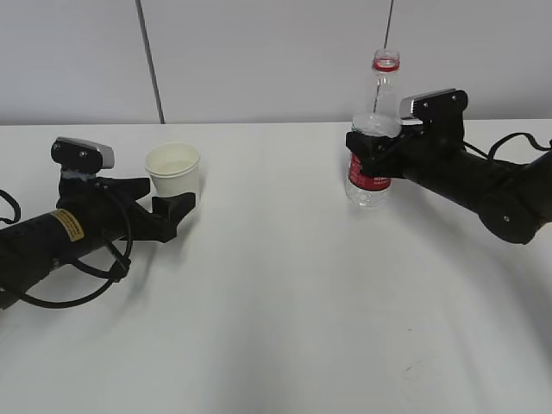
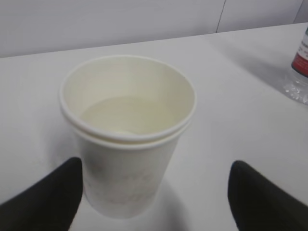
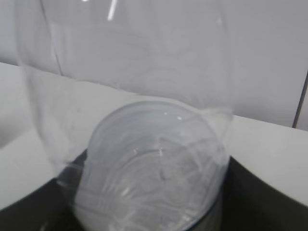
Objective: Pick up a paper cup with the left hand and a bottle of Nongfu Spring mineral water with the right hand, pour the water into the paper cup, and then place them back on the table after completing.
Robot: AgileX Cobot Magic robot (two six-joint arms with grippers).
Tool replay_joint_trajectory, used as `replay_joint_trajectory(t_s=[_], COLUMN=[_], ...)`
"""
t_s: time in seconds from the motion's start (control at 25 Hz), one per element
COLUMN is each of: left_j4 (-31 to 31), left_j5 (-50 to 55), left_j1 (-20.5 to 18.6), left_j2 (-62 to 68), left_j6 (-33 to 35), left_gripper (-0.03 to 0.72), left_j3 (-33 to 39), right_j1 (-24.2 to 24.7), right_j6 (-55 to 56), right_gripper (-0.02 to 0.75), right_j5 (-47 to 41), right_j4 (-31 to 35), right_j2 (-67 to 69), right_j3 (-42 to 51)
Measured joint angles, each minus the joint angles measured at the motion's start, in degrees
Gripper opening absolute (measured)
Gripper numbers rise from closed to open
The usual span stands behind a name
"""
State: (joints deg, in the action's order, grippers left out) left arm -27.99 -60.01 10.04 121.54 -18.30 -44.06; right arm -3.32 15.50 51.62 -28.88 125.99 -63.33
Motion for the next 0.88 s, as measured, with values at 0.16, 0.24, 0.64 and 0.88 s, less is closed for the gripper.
replay_joint_trajectory(t_s=[0.16, 0.24, 0.64, 0.88], left_j4=[-0.06, -0.06, -0.06, -0.11], left_j5=[0.00, 0.00, 0.00, 0.00], left_j1=[0.00, 0.00, 0.00, 0.00], left_j2=[0.00, 0.00, 0.00, 0.00], left_j6=[0.00, 0.00, 0.00, 0.00], left_gripper=[0.564, 0.564, 0.564, 0.564], left_j3=[0.00, 0.00, 0.00, 0.00], right_j1=[0.00, 0.00, 0.00, 0.00], right_j6=[-0.04, -0.13, -0.29, -0.29], right_gripper=[0.549, 0.575, 0.587, 0.588], right_j5=[-0.11, 0.25, 0.95, 1.20], right_j4=[0.71, 1.48, 3.09, 3.56], right_j2=[0.00, 0.00, 0.00, -0.22], right_j3=[0.25, 0.75, 3.05, 3.57])
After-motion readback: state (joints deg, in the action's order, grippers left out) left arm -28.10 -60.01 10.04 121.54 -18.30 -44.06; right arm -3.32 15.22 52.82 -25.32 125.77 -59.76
